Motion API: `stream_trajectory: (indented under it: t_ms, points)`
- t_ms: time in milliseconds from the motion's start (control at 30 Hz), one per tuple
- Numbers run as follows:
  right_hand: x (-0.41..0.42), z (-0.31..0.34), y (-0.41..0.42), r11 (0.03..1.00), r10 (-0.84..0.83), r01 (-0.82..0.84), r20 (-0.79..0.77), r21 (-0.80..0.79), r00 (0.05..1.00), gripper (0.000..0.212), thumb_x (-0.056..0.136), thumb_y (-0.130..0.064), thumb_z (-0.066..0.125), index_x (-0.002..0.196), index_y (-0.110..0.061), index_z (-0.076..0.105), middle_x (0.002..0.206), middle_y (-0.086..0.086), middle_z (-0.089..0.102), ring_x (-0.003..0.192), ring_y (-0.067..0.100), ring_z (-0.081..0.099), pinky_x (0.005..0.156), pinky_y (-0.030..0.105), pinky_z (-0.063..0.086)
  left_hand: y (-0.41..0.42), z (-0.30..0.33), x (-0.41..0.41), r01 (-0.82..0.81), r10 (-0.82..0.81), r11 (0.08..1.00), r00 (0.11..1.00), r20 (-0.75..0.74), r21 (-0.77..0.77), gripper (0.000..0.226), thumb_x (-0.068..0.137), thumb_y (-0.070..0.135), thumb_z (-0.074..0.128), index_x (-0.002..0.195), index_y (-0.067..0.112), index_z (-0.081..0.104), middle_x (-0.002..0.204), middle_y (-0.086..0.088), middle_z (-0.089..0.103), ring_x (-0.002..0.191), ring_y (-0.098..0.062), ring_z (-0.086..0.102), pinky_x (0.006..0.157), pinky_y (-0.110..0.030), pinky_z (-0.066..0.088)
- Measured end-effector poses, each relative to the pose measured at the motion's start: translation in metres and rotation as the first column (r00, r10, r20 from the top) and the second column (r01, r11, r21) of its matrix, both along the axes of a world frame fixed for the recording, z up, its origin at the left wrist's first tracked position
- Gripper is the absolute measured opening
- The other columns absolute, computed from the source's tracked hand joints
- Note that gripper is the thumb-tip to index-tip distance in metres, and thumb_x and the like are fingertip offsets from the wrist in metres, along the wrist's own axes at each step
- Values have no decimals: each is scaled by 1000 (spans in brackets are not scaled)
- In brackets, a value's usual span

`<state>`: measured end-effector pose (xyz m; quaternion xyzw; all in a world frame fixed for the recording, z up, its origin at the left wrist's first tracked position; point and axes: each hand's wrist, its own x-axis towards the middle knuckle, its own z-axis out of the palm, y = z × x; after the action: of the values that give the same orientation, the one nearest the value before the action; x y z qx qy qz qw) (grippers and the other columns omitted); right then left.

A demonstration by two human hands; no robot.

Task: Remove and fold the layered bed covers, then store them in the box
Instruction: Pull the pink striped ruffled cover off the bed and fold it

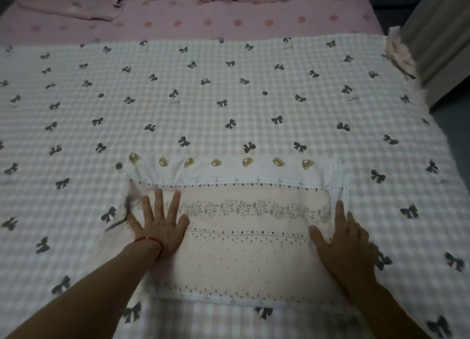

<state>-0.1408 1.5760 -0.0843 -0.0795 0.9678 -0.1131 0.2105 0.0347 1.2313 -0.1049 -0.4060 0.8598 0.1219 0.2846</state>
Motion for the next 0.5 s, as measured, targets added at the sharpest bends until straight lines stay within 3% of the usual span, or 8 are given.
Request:
stream_trajectory:
  t_ms: [100,200,267,333,433,500]
  points:
    - [1,24,11,985,-118,123,50,-119,992,93,90,-56,62,160,-20,12,154,18,40,137,42,40,107,58,38,18,26,-13,-2,0,998,1000,-30,-62,70,100,59,18,154,40,-22,162,-3,-31,149,-39,-24,113,-74,-3]
    - [2,39,19,890,-368,423,280,-170,887,89,85,-50,74,148,-3,30,136,21,50,118,37,50,92,43,46,62,46,-31,246,-284,947,942,-178,-206,66,100,63,12,151,45,-26,161,-7,-32,148,-45,-22,112,-76,-1]
    - [-1,45,26,838,-408,515,418,-180,811,80,85,-47,76,139,0,41,117,16,54,98,29,52,78,35,45,87,44,-53,321,-357,932,895,-267,-171,61,99,66,9,150,51,-23,160,-3,-33,147,-42,-26,110,-77,-8]
    - [-8,52,36,779,-415,587,521,-220,746,74,86,-42,77,138,0,44,104,10,56,89,28,58,74,35,50,97,32,-78,281,-293,956,916,-274,-83,57,98,67,4,147,55,-24,159,4,-37,145,-37,-33,106,-80,-14]
    - [-4,76,42,730,-298,630,707,-263,641,75,82,-43,80,141,-11,49,104,8,70,91,34,70,77,42,58,95,6,-91,233,-231,972,955,-185,-14,56,96,69,0,140,59,-32,157,9,-41,142,-34,-41,100,-83,-13]
    - [-1,94,44,753,-197,553,681,-355,705,85,61,-57,90,134,-26,58,110,1,77,95,27,75,78,41,61,89,1,-94,246,-236,968,959,-160,47,58,96,69,6,142,60,-29,157,10,-40,143,-33,-40,99,-83,-15]
